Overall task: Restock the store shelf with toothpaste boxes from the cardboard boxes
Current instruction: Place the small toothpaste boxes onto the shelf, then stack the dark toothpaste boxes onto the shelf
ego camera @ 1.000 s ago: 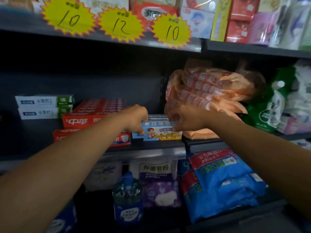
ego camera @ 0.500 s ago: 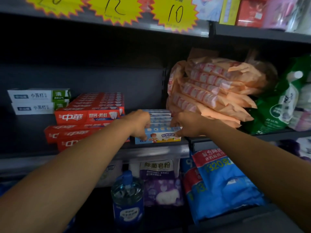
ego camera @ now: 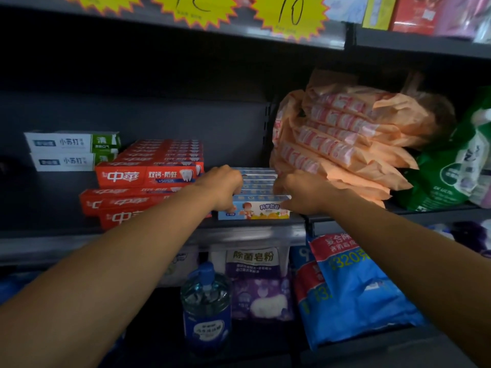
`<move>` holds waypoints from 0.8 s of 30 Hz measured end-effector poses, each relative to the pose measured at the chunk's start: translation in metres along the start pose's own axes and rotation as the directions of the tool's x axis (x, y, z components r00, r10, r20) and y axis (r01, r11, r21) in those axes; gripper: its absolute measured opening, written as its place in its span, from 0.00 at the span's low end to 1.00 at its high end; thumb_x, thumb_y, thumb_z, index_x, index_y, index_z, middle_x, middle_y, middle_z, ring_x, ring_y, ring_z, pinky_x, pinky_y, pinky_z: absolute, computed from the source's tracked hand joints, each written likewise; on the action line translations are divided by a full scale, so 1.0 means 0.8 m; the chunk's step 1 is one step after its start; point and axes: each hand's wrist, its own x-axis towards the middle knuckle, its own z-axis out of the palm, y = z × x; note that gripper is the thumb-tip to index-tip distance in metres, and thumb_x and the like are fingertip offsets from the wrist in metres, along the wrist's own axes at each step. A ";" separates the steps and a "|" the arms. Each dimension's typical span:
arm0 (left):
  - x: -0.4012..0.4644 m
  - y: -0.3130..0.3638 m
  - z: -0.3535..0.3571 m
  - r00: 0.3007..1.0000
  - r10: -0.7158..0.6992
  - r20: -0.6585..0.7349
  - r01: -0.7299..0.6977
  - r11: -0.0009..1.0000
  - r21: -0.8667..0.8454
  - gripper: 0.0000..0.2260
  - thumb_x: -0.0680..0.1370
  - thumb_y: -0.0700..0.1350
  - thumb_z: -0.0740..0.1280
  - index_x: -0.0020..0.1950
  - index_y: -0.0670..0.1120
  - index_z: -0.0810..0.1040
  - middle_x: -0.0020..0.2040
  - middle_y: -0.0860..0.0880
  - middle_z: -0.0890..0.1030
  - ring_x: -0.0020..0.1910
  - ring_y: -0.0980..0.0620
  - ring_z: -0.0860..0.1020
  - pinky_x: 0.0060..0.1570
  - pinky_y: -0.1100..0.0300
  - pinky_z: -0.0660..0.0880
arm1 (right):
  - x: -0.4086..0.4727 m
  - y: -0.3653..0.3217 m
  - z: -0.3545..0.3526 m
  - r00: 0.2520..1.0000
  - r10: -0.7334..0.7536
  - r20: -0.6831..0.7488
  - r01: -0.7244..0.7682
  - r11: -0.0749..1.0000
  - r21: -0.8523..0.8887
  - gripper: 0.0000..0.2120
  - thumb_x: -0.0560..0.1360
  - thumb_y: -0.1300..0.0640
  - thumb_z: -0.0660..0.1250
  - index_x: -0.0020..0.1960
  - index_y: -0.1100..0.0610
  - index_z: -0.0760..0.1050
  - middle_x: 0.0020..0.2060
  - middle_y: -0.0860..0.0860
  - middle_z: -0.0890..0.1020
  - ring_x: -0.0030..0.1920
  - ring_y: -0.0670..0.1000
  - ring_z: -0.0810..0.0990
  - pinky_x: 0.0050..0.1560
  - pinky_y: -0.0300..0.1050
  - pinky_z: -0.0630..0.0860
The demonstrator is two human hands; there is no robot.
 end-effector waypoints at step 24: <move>-0.317 -0.201 -0.074 0.903 -0.417 -0.107 0.429 0.890 0.152 0.22 0.69 0.47 0.77 0.60 0.43 0.79 0.57 0.44 0.81 0.57 0.45 0.78 0.57 0.51 0.75 | 0.078 -0.320 -0.065 0.702 -0.582 -0.411 0.668 0.738 0.097 0.15 0.67 0.57 0.73 0.52 0.61 0.78 0.49 0.58 0.80 0.50 0.60 0.78 0.52 0.52 0.75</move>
